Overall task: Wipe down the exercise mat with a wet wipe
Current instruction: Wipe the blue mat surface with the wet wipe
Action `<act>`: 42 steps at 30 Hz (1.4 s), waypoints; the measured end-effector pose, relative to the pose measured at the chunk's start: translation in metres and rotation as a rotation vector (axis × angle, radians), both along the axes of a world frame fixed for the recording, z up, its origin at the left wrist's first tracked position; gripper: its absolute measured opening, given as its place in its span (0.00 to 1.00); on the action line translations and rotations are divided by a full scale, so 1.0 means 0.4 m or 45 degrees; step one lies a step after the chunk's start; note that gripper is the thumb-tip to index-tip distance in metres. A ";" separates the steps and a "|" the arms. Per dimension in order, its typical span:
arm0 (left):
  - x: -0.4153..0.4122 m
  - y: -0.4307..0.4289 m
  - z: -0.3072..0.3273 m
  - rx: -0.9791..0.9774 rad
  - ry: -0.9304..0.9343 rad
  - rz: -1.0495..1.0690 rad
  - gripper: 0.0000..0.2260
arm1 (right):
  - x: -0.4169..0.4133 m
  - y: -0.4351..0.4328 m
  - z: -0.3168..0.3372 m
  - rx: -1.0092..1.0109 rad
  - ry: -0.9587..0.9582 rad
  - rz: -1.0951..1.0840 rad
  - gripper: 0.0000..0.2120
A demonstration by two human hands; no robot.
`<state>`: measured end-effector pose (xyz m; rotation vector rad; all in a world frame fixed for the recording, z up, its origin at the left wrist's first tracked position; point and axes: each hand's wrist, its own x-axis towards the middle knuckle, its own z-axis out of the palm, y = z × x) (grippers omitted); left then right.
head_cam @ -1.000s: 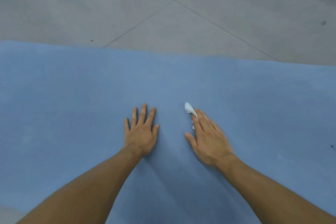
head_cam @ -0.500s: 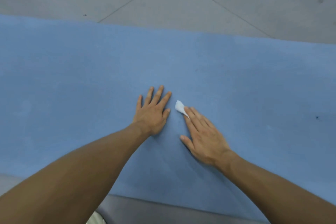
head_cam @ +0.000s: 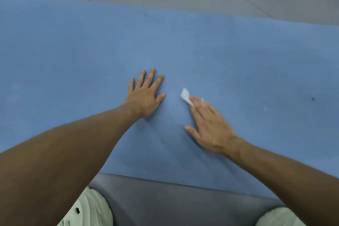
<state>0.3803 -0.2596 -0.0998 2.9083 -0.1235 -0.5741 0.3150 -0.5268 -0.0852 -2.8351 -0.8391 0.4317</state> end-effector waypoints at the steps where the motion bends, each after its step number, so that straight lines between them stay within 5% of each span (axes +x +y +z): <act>1: -0.002 -0.001 0.000 -0.001 -0.008 0.002 0.30 | -0.026 0.024 -0.005 0.013 -0.009 0.070 0.39; 7: -0.003 0.002 0.000 -0.011 -0.005 -0.002 0.29 | -0.051 0.043 -0.023 -0.022 -0.015 0.235 0.37; 15: 0.012 0.070 0.025 -0.014 0.046 0.143 0.30 | 0.144 0.013 -0.022 0.012 -0.002 -0.286 0.39; 29: -0.011 0.116 0.037 -0.005 0.023 0.242 0.29 | -0.070 0.262 -0.018 0.051 0.118 0.493 0.40; 37: -0.018 0.095 0.026 -0.011 0.000 0.196 0.26 | 0.185 0.086 -0.004 -0.005 0.020 -0.188 0.39; 42: -0.008 0.057 0.020 -0.052 -0.033 0.066 0.27 | 0.169 0.079 0.008 0.011 0.062 -0.195 0.39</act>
